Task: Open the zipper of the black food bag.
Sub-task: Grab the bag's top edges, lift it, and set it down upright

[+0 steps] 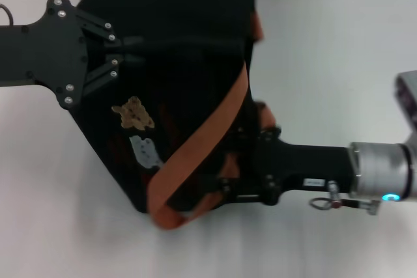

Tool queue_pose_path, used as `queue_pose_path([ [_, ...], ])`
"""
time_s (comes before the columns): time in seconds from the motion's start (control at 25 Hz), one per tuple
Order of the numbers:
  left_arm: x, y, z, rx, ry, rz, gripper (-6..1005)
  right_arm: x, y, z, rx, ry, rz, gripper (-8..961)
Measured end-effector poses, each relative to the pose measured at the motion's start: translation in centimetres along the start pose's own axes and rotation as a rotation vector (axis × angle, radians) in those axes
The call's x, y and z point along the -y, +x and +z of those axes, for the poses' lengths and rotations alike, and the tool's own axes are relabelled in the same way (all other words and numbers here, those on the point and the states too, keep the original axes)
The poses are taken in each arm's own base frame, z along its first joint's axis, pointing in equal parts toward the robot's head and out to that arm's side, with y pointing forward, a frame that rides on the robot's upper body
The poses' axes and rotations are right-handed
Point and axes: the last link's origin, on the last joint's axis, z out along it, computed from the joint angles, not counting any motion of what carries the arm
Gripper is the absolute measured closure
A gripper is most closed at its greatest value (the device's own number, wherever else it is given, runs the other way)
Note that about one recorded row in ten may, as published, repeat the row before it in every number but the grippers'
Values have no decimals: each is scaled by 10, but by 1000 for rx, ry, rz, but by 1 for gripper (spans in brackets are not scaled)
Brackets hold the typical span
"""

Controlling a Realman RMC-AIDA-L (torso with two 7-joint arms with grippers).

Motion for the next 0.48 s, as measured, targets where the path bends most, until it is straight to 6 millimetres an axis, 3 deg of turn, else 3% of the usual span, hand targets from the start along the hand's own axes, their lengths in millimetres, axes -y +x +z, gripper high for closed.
queue_pose_path([
  [0.12,0,2,4,-13,-16,16,923,-2,-5,15,-5,-48,-13,190],
  [0.24,-1,1,5,-16,-24,27,923,-4,-6,18,-12,-67,-14,190],
  [0.48,-7,-6,2,-7,-11,19,923,-10,-1,-26,36,-22,12,190],
])
